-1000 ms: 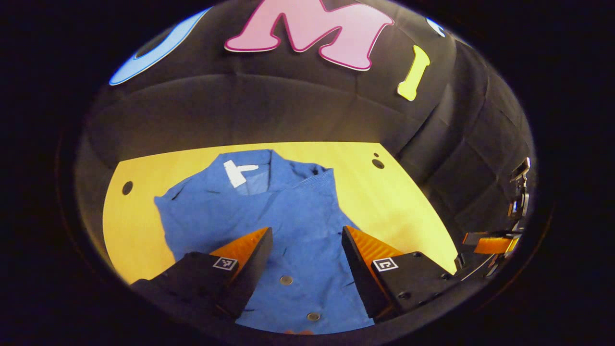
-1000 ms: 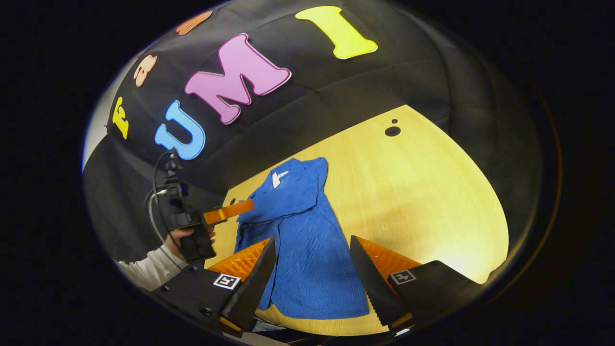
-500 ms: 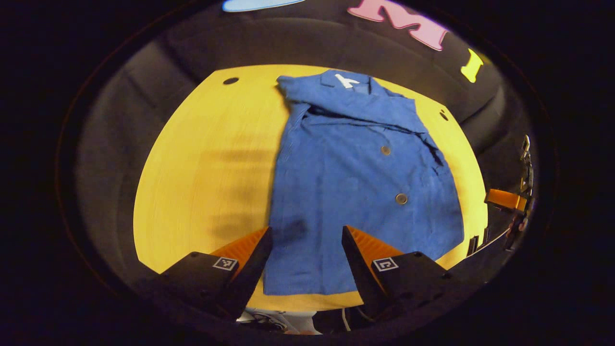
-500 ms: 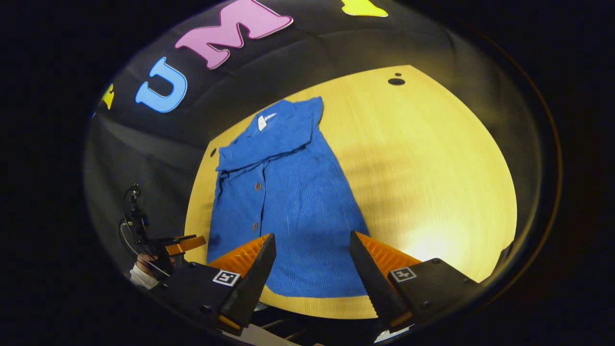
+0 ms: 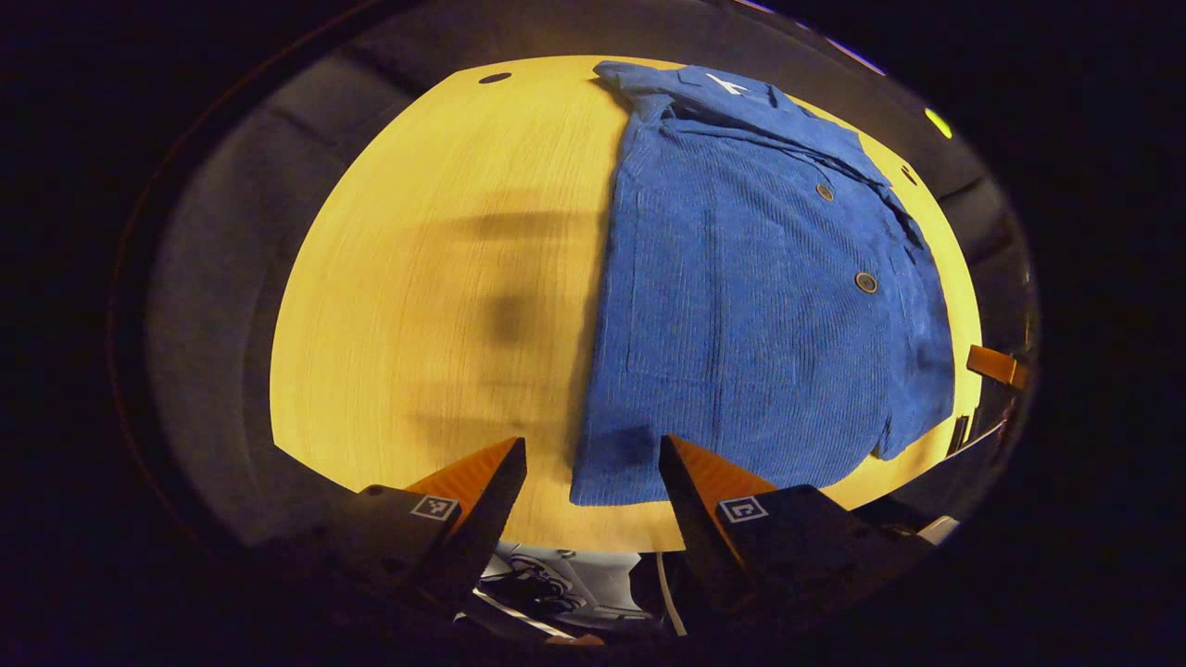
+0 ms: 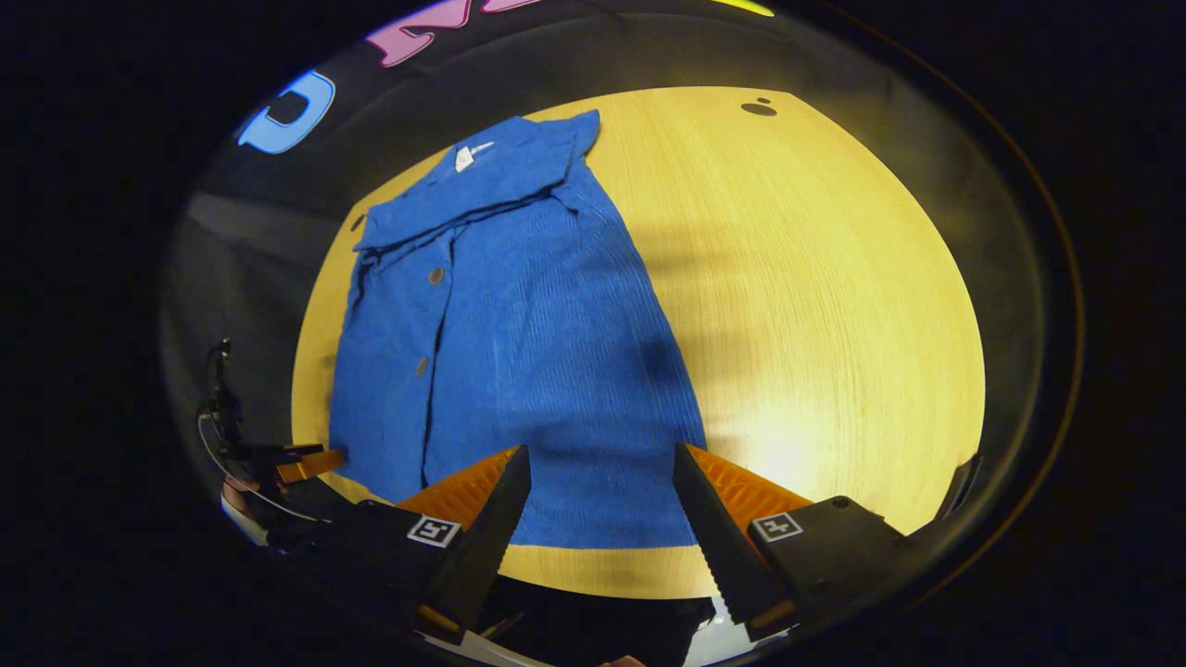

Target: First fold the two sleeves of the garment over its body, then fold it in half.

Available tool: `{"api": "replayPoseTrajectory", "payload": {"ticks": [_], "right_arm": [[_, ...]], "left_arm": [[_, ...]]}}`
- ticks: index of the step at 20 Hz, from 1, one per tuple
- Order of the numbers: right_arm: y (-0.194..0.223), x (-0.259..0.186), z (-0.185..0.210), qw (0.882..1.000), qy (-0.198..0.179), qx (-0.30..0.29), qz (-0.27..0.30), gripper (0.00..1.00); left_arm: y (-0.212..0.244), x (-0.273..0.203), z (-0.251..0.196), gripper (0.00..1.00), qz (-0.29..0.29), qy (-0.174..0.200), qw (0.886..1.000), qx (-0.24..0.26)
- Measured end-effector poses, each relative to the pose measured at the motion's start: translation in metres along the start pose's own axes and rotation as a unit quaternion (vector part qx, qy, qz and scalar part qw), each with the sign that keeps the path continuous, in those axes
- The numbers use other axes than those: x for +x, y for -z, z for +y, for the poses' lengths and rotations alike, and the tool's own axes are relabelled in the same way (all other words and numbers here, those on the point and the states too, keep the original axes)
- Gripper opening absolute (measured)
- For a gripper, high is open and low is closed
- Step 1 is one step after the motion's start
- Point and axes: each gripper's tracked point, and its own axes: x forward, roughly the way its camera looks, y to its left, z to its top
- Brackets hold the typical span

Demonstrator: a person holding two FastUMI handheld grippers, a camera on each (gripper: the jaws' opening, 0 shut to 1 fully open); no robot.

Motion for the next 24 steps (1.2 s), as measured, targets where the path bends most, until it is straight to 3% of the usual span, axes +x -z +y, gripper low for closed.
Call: {"api": "replayPoseTrajectory", "payload": {"ticks": [7,9,14,19,20,22,24], "right_arm": [[0.028,0.021,-0.037,0.997,0.065,-0.018,0.041,0.98],[0.03,0.025,-0.042,0.995,0.077,-0.023,0.051,0.98],[0.033,0.027,-0.043,0.991,0.112,-0.046,0.057,0.96],[0.032,0.029,-0.041,0.992,0.12,-0.012,0.033,0.98],[0.033,0.028,-0.04,0.992,0.12,-0.018,0.032,0.91],[0.038,0.031,-0.036,0.992,0.117,-0.013,0.039,0.89],[0.038,0.033,-0.021,0.995,0.088,-0.004,0.045,0.64]], "left_arm": [[0.004,0.007,-0.013,0.85,0.023,0.01,1.0,-0.003],[0.002,0.005,-0.013,0.82,0.024,0.007,1.0,0.001],[0.005,0.011,-0.017,0.85,0.032,0.001,0.999,-0.009],[0.004,0.011,-0.018,0.83,0.003,0.002,1.0,0.0],[0.004,0.016,-0.019,0.82,-0.003,0.004,1.0,0.004],[0.003,0.014,-0.026,0.51,-0.013,0.01,1.0,0.016],[-0.002,0.017,-0.032,0.19,-0.028,0.024,0.999,0.032]]}}
